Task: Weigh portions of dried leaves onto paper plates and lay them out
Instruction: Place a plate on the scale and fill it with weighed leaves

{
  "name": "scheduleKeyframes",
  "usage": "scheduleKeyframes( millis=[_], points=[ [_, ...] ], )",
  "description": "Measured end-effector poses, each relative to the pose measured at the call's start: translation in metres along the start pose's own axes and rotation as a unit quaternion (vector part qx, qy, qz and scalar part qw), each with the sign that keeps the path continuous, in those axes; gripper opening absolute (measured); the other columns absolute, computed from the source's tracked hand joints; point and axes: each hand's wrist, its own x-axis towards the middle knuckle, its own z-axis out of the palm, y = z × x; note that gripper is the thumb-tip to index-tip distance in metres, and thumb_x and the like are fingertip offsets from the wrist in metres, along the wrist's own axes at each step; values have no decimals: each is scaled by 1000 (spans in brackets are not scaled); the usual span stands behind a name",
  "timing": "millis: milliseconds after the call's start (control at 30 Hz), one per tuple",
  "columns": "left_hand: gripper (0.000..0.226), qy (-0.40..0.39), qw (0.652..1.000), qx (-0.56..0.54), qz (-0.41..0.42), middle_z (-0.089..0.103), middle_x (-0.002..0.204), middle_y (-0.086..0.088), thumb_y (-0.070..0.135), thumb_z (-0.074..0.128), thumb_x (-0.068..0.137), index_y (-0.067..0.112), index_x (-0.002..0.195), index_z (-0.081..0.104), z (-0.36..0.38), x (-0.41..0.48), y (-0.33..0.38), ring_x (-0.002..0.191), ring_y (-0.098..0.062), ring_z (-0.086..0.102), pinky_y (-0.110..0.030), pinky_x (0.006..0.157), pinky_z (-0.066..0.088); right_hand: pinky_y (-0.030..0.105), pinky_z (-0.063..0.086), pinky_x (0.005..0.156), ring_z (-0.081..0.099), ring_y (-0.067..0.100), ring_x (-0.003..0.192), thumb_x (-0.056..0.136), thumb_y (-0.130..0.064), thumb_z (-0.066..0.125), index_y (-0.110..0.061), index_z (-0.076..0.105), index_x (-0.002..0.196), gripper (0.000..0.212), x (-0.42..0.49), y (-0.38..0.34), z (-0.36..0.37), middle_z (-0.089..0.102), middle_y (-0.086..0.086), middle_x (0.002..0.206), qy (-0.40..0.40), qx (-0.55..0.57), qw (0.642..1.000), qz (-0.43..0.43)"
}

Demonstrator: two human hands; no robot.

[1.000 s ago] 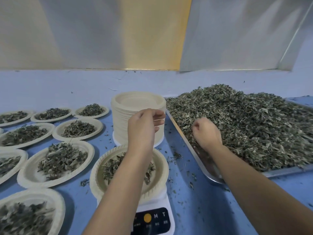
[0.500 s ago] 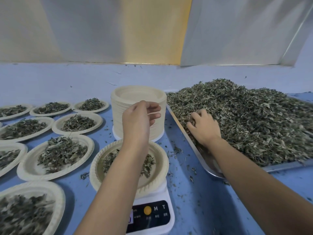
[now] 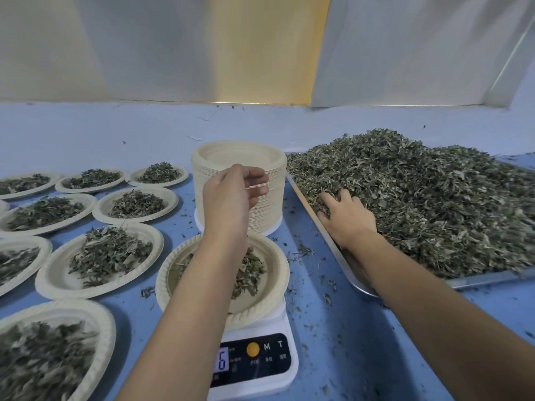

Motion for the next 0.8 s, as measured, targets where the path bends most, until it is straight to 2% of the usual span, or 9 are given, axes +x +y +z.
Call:
scheduleKeyframes(
  millis=[133, 267, 367, 433, 500, 567, 633, 733, 800],
  points=[
    [28, 1, 1000, -3, -1, 71, 66, 3, 10, 43, 89, 12, 73, 66, -1, 1, 0, 57, -8, 61, -14, 49, 44, 41, 42, 73, 38, 34, 120, 102, -33, 35, -20, 36, 134, 34, -3, -3, 0, 34, 14, 132, -45, -61, 997, -25],
    [28, 1, 1000, 2, -1, 70, 66, 4, 10, 43, 89, 13, 72, 66, -1, 2, -1, 56, -8, 61, -14, 49, 44, 41, 42, 74, 39, 36, 116, 100, -13, 36, -13, 42, 125, 25, -1, -8, 1, 36, 16, 124, -55, -32, 997, -47],
    [29, -1, 1000, 7, 2, 71, 67, 3, 10, 43, 89, 13, 71, 66, -1, 2, -2, 56, -8, 61, -14, 50, 44, 41, 40, 73, 44, 36, 109, 98, -5, 41, -11, 42, 121, 24, -1, -4, 2, 39, 16, 121, -36, -7, 999, -29],
    [29, -2, 1000, 9, 2, 71, 68, 3, 10, 43, 89, 13, 72, 66, -1, 2, -2, 57, -9, 61, -14, 49, 45, 39, 37, 72, 48, 36, 104, 98, -7, 44, -9, 42, 120, 22, 1, 0, 2, 40, 17, 121, -17, 31, 999, -7],
    [29, -4, 1000, 10, 2, 71, 68, 3, 11, 43, 89, 13, 72, 67, -1, 2, -2, 57, -9, 61, -14, 50, 45, 36, 36, 74, 50, 33, 95, 101, -14, 42, -6, 44, 121, 22, 2, 3, -2, 42, 18, 124, 11, 141, 989, 39],
    [29, -6, 1000, 10, 4, 71, 68, 3, 11, 43, 89, 13, 72, 67, 0, 2, 0, 57, -9, 62, -15, 51, 45, 33, 38, 74, 49, 27, 85, 102, -21, 39, -4, 46, 126, 29, 4, 7, -9, 48, 18, 122, 41, 272, 955, 109],
    [28, -7, 1000, 8, 8, 72, 68, 3, 11, 44, 88, 14, 72, 67, -1, 1, 2, 58, -9, 62, -16, 53, 45, 33, 46, 69, 50, 20, 76, 103, -24, 38, -7, 44, 133, 35, 4, 9, -17, 56, 13, 109, 53, 400, 897, 182],
    [28, -6, 1000, 2, 15, 72, 68, 4, 12, 44, 89, 14, 72, 67, -2, 0, 5, 60, -8, 63, -16, 53, 46, 27, 45, 55, 43, 15, 65, 104, -23, 37, -11, 43, 136, 35, -4, 9, -29, 51, 5, 86, 28, 606, 750, 264],
    [29, -2, 1000, -3, 12, 72, 68, 4, 12, 44, 89, 14, 73, 67, -3, -1, 6, 62, -9, 63, -16, 54, 46, 24, 41, 49, 45, 13, 63, 103, -20, 38, -9, 49, 126, 28, -12, 6, -40, 53, 6, 82, 13, 685, 680, 262]
  ],
)
